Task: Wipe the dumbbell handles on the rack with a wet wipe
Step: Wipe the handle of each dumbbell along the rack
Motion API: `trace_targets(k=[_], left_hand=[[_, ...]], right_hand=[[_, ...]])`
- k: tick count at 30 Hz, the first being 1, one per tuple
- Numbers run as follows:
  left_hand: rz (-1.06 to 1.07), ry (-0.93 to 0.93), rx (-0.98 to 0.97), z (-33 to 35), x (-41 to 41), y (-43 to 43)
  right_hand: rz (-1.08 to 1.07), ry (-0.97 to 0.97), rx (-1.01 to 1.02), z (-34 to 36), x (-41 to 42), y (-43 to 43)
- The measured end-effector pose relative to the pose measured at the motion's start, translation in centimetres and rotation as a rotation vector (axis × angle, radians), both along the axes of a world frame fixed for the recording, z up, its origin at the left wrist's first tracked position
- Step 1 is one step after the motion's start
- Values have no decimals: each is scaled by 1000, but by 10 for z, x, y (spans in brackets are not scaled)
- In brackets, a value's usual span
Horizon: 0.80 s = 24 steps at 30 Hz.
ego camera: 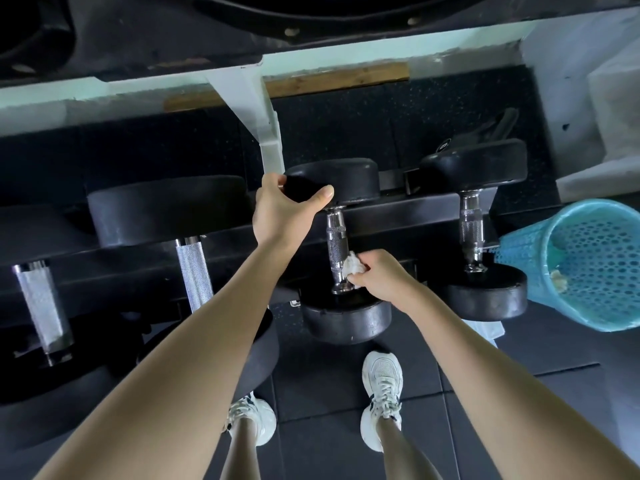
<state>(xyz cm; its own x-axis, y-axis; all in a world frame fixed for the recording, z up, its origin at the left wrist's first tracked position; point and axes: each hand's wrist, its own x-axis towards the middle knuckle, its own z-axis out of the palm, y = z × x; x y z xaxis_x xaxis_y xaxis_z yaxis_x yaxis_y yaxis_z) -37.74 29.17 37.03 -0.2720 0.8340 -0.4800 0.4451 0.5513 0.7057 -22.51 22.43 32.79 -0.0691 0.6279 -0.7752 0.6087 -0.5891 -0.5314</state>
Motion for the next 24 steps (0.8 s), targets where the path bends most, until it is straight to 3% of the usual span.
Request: trace_targets(k=[2, 7, 9, 12, 19, 24], left_hand=[[-30, 3, -14, 3, 0, 0], [-9, 59, 6, 12, -9, -9], [35, 105, 108, 14, -13, -24], [36, 21, 198, 14, -13, -48], [100, -191, 27, -19, 2, -63], [163, -272, -39, -30, 21, -55]], right_hand=[[21, -72, 73, 5, -3, -1], [-413, -227, 417, 24, -25, -8], [-376, -367, 620, 27, -39, -4], [-215, -454, 929, 12, -56, 4], [56, -301, 912, -2, -57, -15], [-201, -81, 760, 13, -35, -13]])
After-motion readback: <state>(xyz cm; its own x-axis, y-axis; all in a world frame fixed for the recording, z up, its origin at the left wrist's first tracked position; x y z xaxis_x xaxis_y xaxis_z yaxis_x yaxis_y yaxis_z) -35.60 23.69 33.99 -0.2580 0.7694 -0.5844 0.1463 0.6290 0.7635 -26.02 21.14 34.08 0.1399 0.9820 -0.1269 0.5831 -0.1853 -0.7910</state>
